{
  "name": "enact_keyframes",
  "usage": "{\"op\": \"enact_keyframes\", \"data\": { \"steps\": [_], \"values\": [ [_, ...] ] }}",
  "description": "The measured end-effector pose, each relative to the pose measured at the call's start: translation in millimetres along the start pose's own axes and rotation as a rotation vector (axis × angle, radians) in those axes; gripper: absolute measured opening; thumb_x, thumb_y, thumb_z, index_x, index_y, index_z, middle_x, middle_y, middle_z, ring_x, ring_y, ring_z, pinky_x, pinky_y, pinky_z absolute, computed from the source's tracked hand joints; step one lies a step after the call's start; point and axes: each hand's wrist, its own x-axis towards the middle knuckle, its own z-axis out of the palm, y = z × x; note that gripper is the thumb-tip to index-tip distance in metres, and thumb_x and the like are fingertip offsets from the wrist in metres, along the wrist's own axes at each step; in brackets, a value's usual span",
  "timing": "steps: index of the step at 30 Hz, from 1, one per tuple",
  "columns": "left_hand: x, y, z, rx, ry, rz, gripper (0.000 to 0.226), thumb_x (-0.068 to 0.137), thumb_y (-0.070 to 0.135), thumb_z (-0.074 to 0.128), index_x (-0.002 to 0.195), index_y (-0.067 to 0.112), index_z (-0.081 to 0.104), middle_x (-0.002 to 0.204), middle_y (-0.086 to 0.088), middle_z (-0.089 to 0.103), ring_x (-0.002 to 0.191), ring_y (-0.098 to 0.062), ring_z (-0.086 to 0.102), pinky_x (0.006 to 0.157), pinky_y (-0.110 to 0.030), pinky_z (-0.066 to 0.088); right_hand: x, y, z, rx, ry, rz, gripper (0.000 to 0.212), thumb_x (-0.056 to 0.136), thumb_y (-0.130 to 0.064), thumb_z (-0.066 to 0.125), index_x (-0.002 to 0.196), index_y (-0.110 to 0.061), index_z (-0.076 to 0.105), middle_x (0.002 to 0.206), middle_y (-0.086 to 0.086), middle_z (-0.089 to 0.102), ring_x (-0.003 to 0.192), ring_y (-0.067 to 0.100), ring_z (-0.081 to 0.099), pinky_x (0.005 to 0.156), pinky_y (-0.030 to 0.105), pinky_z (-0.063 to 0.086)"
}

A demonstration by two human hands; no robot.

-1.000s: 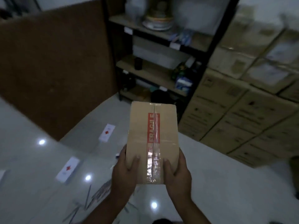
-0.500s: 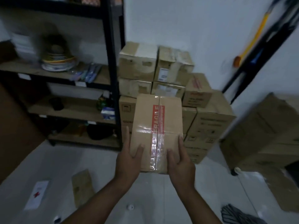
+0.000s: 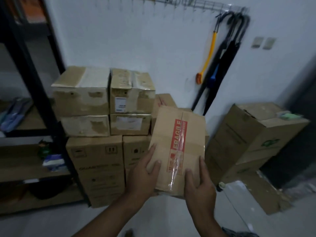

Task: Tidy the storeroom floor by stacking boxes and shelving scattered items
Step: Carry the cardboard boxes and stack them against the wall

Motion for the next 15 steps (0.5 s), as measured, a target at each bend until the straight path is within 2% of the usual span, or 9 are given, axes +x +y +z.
{"op": "enact_keyframes", "data": {
  "steps": [3, 5, 8, 9, 12, 15],
  "values": [
    [69, 2, 21, -0.068, -0.023, 0.016, 0.054, 0.099, 0.045, 0.058, 0.144, 0.064, 0.035, 0.142, 0.020, 0.056, 0.119, 0.005, 0.059, 0.094, -0.024, 0.057, 63, -10, 22, -0.011, 0.043, 0.001, 0.067, 0.095, -0.060, 0.054, 0.155, -0.055, 0.023, 0.146, -0.009, 0.057, 0.118, 0.016, 0.062, 0.099, 0.041, 0.056],
    [106, 6, 27, -0.072, -0.018, 0.033, 0.055, 0.100, 0.043, 0.059, 0.146, 0.061, 0.036, 0.143, 0.020, 0.055, 0.120, 0.004, 0.059, 0.094, -0.021, 0.055, 99, -19, 32, -0.015, 0.043, -0.006, 0.067, 0.095, -0.059, 0.057, 0.155, -0.054, 0.026, 0.145, -0.007, 0.058, 0.118, 0.017, 0.062, 0.098, 0.040, 0.056],
    [172, 7, 36, -0.073, -0.031, 0.019, 0.057, 0.100, 0.039, 0.060, 0.149, 0.055, 0.036, 0.145, 0.021, 0.051, 0.121, 0.002, 0.056, 0.090, -0.006, 0.048, 164, -35, 53, -0.052, 0.016, -0.026, 0.066, 0.096, -0.057, 0.058, 0.155, -0.051, 0.029, 0.137, -0.003, 0.063, 0.112, 0.020, 0.065, 0.093, 0.039, 0.057],
    [192, 6, 39, -0.066, -0.031, 0.010, 0.058, 0.100, 0.039, 0.060, 0.150, 0.054, 0.036, 0.145, 0.020, 0.049, 0.123, 0.000, 0.055, 0.092, -0.009, 0.047, 183, -40, 61, -0.063, -0.002, -0.034, 0.066, 0.096, -0.056, 0.058, 0.155, -0.049, 0.031, 0.137, -0.003, 0.064, 0.113, 0.020, 0.065, 0.094, 0.039, 0.057],
    [238, -10, 45, 0.016, -0.034, -0.031, 0.064, 0.095, 0.053, 0.057, 0.151, 0.060, 0.025, 0.148, 0.012, 0.050, 0.129, -0.013, 0.054, 0.104, -0.036, 0.053, 234, -48, 81, -0.087, -0.064, -0.073, 0.063, 0.096, -0.055, 0.058, 0.154, -0.045, 0.037, 0.140, -0.004, 0.063, 0.119, 0.019, 0.063, 0.098, 0.038, 0.055],
    [267, -26, 51, 0.095, -0.028, -0.112, 0.067, 0.092, 0.062, 0.052, 0.152, 0.059, 0.021, 0.146, 0.006, 0.053, 0.125, -0.017, 0.057, 0.101, -0.042, 0.055, 274, -52, 97, -0.160, -0.137, -0.103, 0.057, 0.098, -0.053, 0.056, 0.152, -0.042, 0.044, 0.139, -0.005, 0.063, 0.120, 0.017, 0.061, 0.095, 0.027, 0.047]
  ]
}}
